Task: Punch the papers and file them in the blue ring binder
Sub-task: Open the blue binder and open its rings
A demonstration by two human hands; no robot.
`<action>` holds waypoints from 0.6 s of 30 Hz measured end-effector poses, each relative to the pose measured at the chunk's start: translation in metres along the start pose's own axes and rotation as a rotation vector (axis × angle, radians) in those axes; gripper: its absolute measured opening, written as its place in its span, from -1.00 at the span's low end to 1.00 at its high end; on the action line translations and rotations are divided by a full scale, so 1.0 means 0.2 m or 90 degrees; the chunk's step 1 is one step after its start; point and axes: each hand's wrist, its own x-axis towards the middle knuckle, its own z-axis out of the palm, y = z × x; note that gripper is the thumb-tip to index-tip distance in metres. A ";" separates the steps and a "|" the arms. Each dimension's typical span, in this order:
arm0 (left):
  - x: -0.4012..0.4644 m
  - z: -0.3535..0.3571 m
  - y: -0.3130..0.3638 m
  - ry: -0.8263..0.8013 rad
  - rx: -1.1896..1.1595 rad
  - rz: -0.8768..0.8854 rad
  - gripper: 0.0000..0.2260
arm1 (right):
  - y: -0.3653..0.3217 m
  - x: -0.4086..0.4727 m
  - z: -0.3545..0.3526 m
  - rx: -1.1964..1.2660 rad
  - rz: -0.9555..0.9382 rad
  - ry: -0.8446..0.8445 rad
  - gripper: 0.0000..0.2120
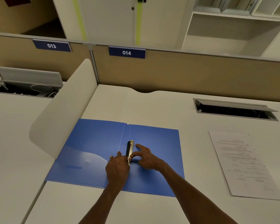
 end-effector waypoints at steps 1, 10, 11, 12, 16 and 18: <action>0.00 0.01 0.00 0.002 -0.003 -0.001 -0.52 | 0.00 0.00 0.00 -0.005 -0.003 -0.008 -0.54; 0.00 -0.02 0.02 0.007 -0.007 -0.011 -0.54 | 0.02 -0.03 -0.04 -0.003 -0.037 -0.050 -0.46; 0.00 -0.02 0.01 0.005 -0.010 -0.008 -0.56 | 0.01 -0.03 -0.04 0.000 -0.038 -0.050 -0.46; 0.00 -0.02 0.01 0.006 -0.015 -0.006 -0.57 | 0.01 -0.04 -0.04 0.004 -0.039 -0.049 -0.46; 0.00 -0.03 0.01 0.018 -0.040 -0.007 -0.65 | 0.00 -0.05 -0.04 0.014 -0.049 -0.037 -0.48; 0.00 -0.04 0.01 0.026 -0.045 -0.001 -0.69 | 0.00 -0.06 -0.04 0.010 -0.055 -0.025 -0.51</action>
